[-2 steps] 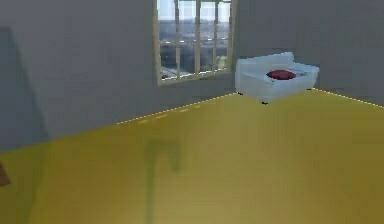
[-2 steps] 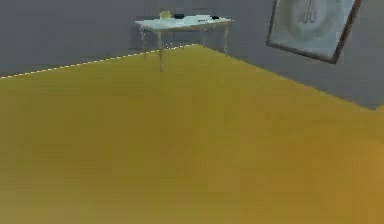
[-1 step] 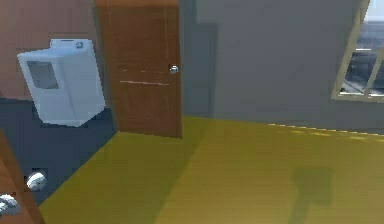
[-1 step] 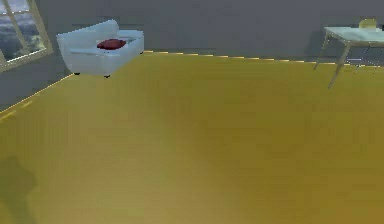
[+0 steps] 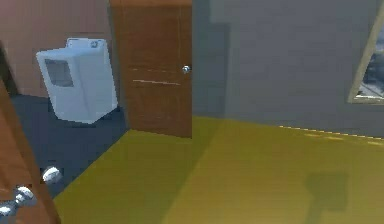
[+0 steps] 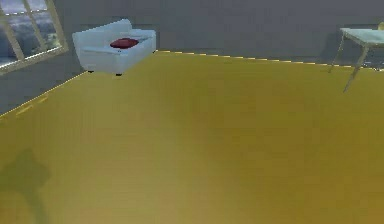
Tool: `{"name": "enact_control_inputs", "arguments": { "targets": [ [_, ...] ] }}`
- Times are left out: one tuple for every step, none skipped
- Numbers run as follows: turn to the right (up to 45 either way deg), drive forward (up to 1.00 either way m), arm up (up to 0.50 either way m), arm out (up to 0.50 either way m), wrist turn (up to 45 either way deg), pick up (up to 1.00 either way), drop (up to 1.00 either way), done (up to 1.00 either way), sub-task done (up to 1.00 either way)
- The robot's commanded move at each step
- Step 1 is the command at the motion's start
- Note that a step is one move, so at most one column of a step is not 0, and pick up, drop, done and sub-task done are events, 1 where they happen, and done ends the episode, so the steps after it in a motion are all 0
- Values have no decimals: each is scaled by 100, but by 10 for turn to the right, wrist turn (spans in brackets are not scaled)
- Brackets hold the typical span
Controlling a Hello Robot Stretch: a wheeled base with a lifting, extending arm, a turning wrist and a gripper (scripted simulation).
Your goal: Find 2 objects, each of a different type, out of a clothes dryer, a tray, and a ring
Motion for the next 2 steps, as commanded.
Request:
{"name": "enact_control_inputs", "arguments": {
  "targets": [
    [0,100,0,0,0,0,0,0,0],
    [-180,0,0,0,0,0,0,0,0]
  ]
}}
